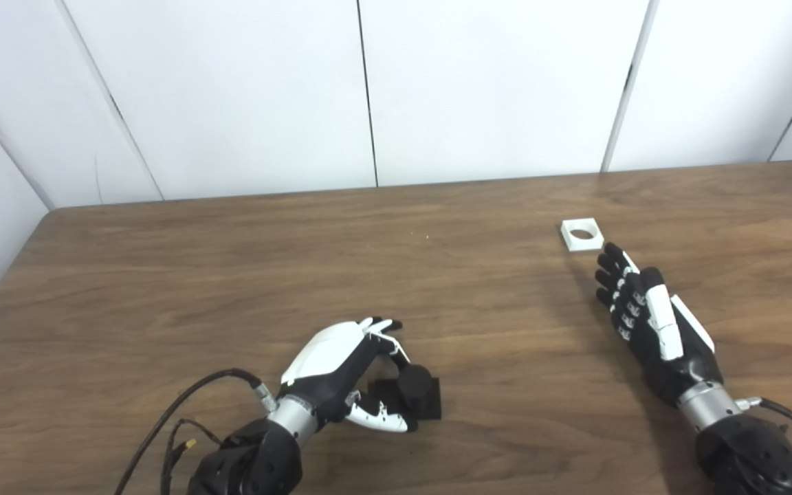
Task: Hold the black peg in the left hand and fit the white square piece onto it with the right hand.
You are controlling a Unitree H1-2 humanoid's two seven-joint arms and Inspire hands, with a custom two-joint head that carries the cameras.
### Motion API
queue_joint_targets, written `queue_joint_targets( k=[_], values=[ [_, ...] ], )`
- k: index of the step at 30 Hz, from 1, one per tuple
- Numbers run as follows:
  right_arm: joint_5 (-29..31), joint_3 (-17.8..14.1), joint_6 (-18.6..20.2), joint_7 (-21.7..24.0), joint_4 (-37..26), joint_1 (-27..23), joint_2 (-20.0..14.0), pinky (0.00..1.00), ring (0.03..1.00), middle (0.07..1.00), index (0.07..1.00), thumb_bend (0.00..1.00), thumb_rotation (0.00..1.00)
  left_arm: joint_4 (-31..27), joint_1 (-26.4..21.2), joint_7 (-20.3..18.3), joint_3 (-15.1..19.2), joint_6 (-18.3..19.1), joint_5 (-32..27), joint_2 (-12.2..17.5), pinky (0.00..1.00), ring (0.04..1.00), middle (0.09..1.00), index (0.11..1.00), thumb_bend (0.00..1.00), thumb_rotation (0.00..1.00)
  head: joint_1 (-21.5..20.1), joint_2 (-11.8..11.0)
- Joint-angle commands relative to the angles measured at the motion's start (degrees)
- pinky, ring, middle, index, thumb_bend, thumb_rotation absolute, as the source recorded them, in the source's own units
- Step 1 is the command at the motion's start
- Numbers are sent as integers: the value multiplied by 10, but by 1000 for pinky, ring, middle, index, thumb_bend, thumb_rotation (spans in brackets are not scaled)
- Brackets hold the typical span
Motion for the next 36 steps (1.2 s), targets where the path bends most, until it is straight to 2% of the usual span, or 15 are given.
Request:
queue_joint_targets(
  k=[1,5,8,16,27,36],
  values=[
    [6,2,3,9,-21,-14,-5,1000,1000,1000,1000,668,1000,-2,-13,2,-4,-1,19,4,1000,1000,953,498,493,85,1,2],
    [8,1,3,10,-22,-15,-6,1000,1000,1000,1000,649,1000,4,-12,10,-6,1,27,-6,1000,1000,950,498,494,85,2,6],
    [13,-2,1,12,-20,-15,-6,1000,1000,1000,1000,672,1000,8,-8,19,-6,2,32,-16,1000,1000,951,498,495,85,1,9],
    [22,-5,14,15,-29,-16,-14,1000,1000,1000,1000,643,1000,2,0,20,-8,16,71,-38,1000,1000,950,499,493,87,6,17],
    [29,-6,21,18,-31,-18,-21,1000,1000,1000,1000,663,1000,1,18,23,-9,21,122,-72,1000,1000,953,499,494,86,16,22],
    [28,-6,19,14,-35,-19,-17,1000,1000,1000,1000,632,1000,5,24,19,-5,17,121,-83,1000,1000,951,498,495,84,13,20]
  ],
)
